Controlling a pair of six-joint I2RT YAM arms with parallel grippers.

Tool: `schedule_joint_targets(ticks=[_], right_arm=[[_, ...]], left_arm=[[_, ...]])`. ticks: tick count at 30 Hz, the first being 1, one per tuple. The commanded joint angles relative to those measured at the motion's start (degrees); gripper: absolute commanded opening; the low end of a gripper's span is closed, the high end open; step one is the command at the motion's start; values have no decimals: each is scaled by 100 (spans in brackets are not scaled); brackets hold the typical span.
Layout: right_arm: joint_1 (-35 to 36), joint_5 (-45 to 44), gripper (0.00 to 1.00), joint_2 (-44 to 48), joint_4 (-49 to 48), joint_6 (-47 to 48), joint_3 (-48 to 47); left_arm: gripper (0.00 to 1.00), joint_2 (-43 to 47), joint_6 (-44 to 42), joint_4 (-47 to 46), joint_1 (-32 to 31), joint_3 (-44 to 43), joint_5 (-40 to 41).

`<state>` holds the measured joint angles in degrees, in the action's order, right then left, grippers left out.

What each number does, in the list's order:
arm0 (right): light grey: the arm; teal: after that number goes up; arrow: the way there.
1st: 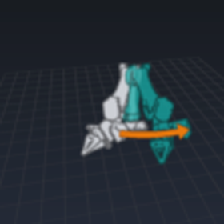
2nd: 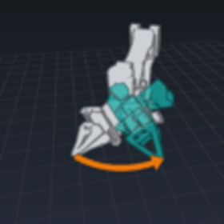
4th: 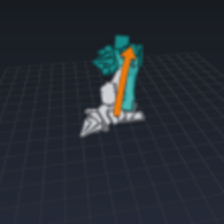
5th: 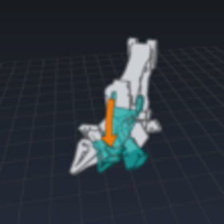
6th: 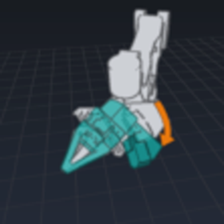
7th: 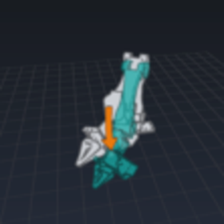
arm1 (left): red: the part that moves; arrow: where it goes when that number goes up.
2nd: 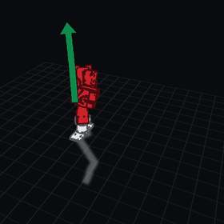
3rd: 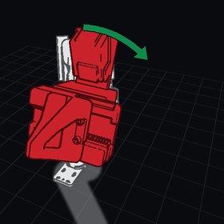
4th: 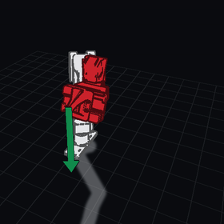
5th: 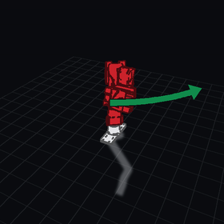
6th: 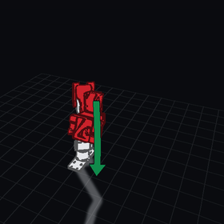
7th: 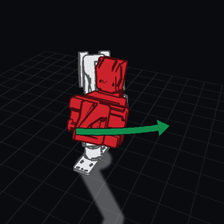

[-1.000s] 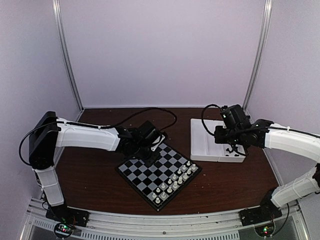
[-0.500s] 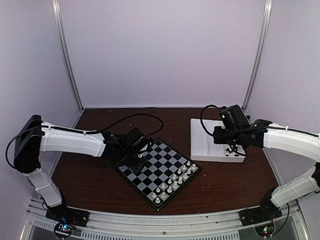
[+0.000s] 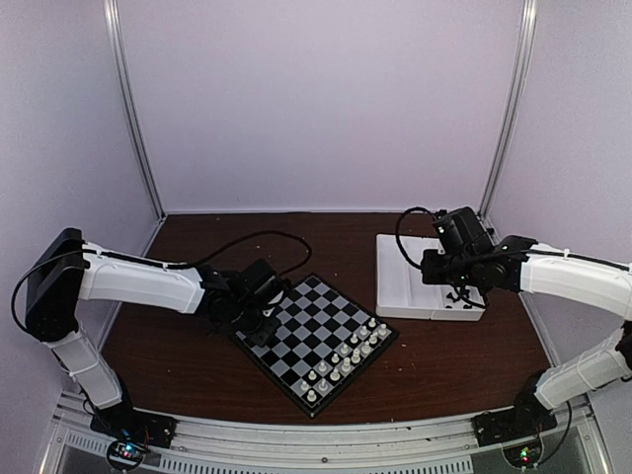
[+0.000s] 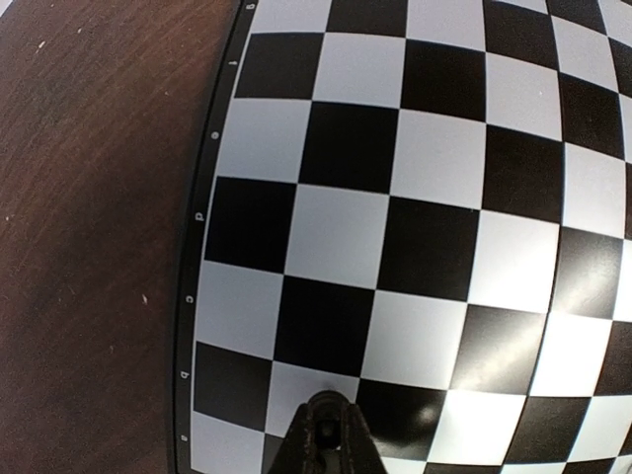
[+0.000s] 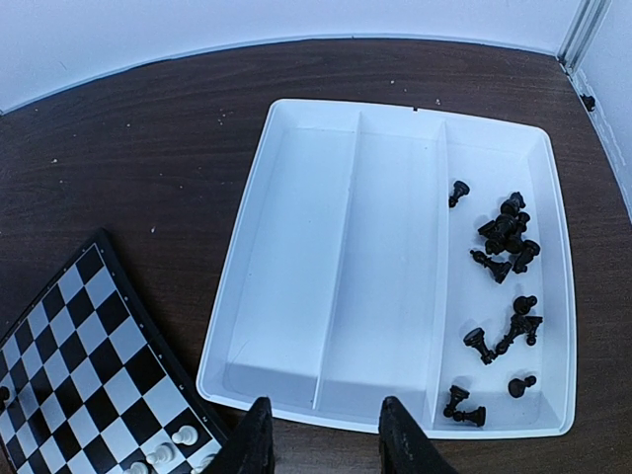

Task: Set up the chess pieces on the board
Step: Place the chess piece on the chessboard.

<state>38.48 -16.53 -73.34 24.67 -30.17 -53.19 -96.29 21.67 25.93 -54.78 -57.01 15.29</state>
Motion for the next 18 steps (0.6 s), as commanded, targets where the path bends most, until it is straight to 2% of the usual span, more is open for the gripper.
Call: schedule_joint_targets(ticks=[1,18], right_arm=[[-38,-35,37,-7,58,24,-93],[-34,-12,37,-180,155,22,-244]], left_arm=[[2,108,66,-249,66,76,73],[4,111,144,-300,123,155,-89]])
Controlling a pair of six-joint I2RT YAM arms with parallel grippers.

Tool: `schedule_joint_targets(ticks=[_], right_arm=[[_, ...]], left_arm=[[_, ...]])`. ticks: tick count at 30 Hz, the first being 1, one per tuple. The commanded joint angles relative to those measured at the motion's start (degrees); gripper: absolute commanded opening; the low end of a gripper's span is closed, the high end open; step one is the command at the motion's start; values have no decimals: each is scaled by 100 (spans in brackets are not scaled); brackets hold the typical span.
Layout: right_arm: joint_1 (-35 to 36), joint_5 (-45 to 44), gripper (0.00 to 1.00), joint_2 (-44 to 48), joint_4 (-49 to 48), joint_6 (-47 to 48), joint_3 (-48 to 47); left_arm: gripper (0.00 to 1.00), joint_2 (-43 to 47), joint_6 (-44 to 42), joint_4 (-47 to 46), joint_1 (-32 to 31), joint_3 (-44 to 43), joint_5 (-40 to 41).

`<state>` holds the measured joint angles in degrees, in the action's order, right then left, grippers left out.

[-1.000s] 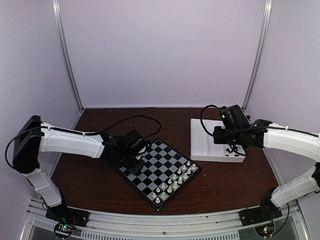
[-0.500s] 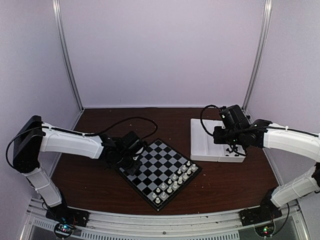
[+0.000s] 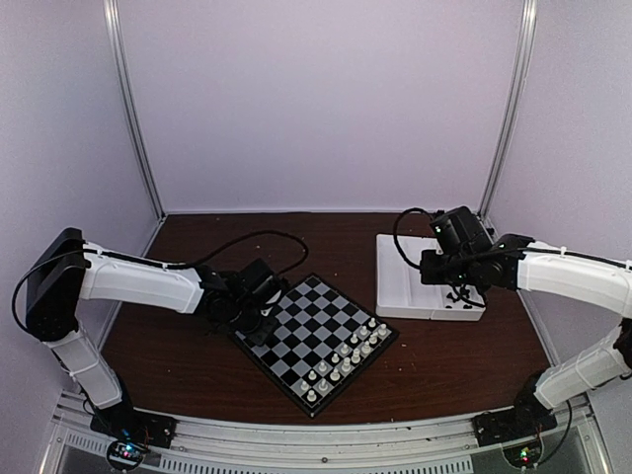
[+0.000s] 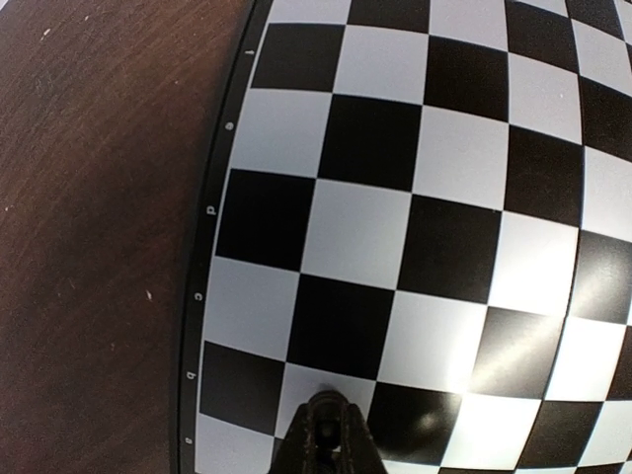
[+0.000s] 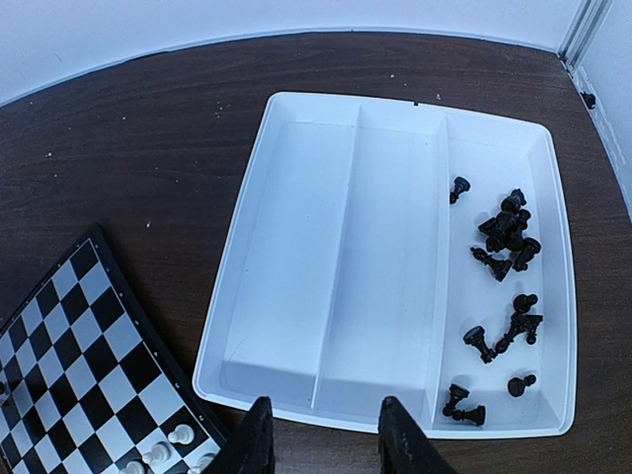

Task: Set up the chess pieces on the board
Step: Place the chess piece on the chessboard.

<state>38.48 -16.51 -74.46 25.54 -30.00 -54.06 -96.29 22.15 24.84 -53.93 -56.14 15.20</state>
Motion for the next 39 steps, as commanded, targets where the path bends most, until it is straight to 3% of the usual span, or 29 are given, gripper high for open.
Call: schedule_joint_targets(ticks=[1,34,39], right_arm=[[-39,-18,37,-69,65,11,-162],[-43,21,36,-51,-16,2,-76],[-42,25,37,-65,-40,-6,-76]], left_arm=[[4,111,96,-198,37,72,-96],[9,86,131,-23,38,93,94],[14,60,145,-21,33,88,93]])
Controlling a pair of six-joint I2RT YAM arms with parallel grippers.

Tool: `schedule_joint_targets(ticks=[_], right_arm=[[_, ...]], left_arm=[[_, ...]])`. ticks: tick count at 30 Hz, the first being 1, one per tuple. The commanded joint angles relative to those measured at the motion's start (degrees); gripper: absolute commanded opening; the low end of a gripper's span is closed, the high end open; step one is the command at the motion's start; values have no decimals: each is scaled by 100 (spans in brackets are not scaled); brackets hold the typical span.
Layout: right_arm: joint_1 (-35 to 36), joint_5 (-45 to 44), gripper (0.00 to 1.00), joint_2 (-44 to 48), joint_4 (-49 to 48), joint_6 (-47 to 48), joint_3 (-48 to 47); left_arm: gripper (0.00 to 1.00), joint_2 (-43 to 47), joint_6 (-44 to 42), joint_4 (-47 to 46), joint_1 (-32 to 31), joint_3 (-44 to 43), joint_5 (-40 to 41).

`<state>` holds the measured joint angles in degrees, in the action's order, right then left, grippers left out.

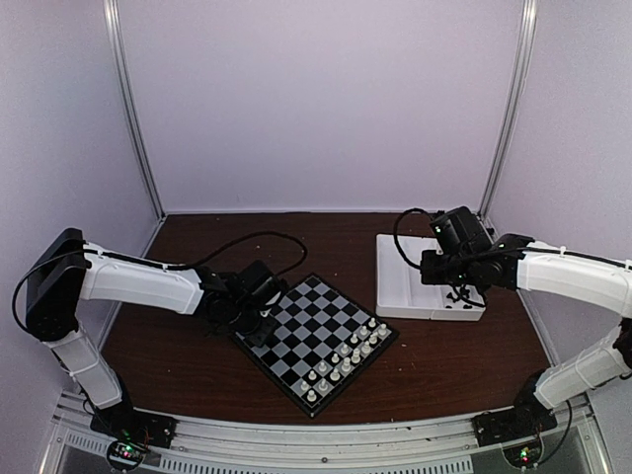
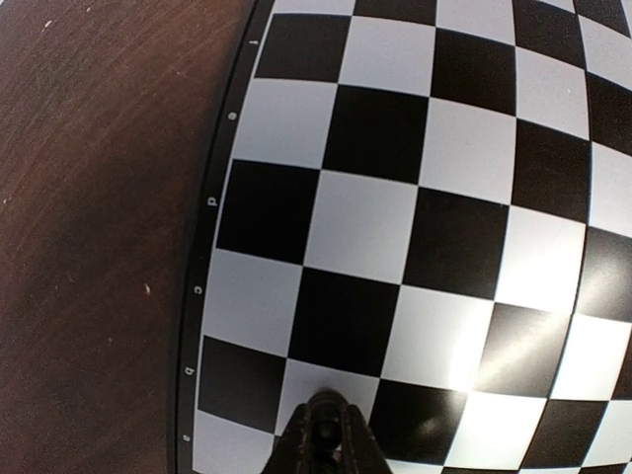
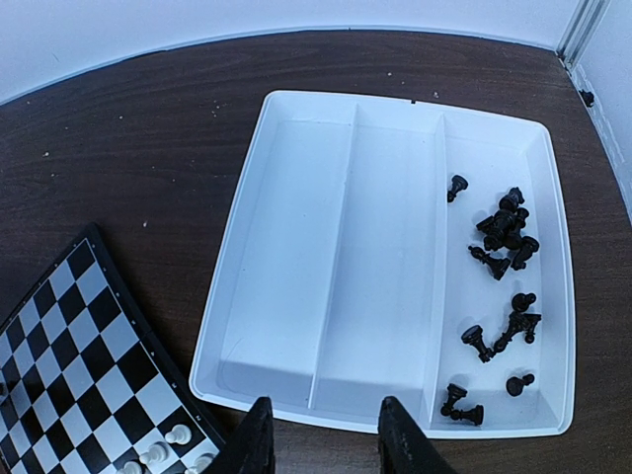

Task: Set up the chess pieces on the board
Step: Place the chess piece on the chessboard.

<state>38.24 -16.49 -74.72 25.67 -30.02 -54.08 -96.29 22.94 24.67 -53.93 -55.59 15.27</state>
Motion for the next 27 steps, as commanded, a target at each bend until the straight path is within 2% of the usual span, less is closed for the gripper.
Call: schedule_joint_targets(ticks=[1,12,20,27], right_arm=[[-20,33,37,-42,-53,1,-76],[-19,49,36,-56,-47,5,-80],[-49,14,37,-68,80,64,-123],[-612,260,35,-87,616,244,-129]], left_arm=[[16,58,62,-4,42,31,95],[26,121,6,-50,43,-51,41],[28,189,-194,24,34,-379,-13],[35,370,-291,-97,38,-525,64]])
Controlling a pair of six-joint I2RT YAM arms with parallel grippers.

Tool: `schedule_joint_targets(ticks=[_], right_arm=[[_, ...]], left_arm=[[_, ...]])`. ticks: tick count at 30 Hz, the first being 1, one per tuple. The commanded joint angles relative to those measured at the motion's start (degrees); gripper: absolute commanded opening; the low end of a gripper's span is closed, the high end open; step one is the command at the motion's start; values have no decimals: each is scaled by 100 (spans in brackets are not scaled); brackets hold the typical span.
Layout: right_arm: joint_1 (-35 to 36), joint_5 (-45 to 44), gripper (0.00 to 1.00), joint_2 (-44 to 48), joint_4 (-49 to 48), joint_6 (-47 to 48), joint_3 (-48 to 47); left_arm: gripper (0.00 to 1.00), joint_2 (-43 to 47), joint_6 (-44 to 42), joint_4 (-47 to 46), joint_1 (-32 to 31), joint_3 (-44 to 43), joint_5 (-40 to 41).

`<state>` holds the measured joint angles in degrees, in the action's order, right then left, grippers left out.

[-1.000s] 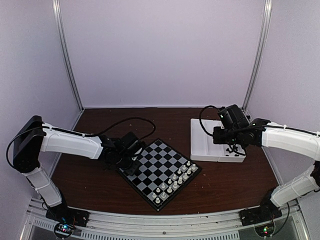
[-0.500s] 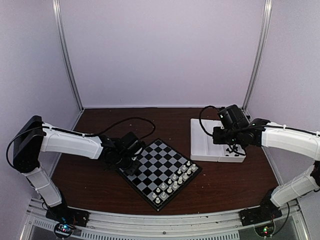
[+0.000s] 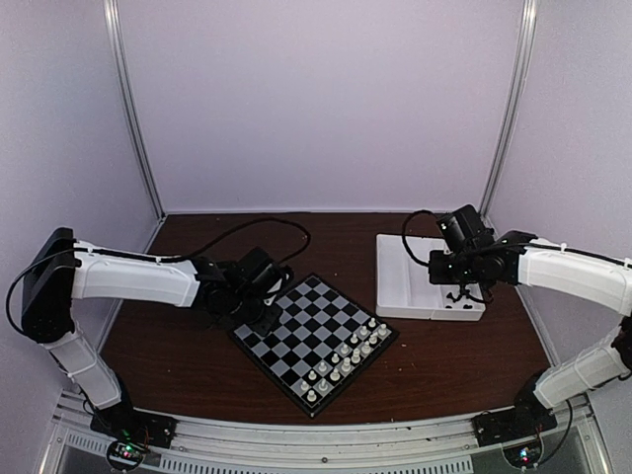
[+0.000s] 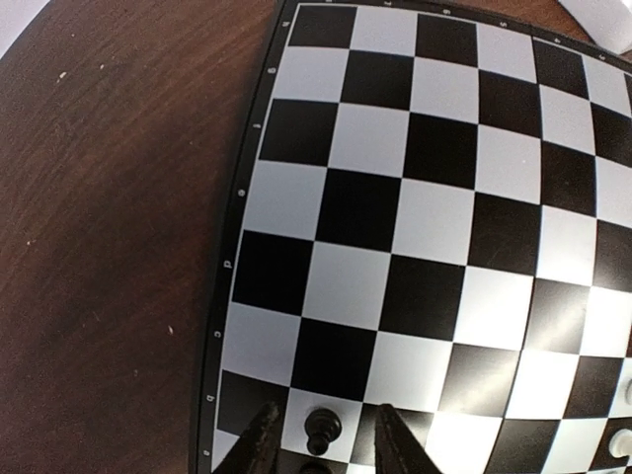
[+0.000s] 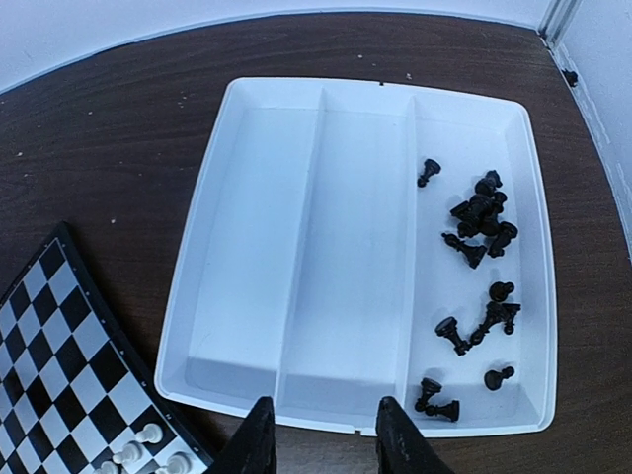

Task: Set up the chess pieces on the board
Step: Place the chess piece on the chessboard, then pick up the chess piece from the storage box.

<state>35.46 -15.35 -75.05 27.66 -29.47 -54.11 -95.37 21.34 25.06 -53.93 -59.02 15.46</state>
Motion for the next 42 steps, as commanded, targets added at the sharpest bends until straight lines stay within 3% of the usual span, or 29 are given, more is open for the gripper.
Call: schedule_joint_targets(ticks=[1,10,18,34,42], right_arm=[[-429,202,34,-50,470,226,-119],[-1312,628,34,-513,1079,743,-238],[-1973,823,33,-1123,893,943,-397],[-2531,949,29,-2478,609,1176,-1337],[-2653,858,28,-2699,705,1194,-1450]], left_arm=[[35,305,-149,-155,40,-200,53],[36,545,-272,-188,45,-439,137],[36,768,-375,-324,45,-565,102],[36,691,-392,-333,45,-584,73],[36,685,-361,-334,43,-564,150]])
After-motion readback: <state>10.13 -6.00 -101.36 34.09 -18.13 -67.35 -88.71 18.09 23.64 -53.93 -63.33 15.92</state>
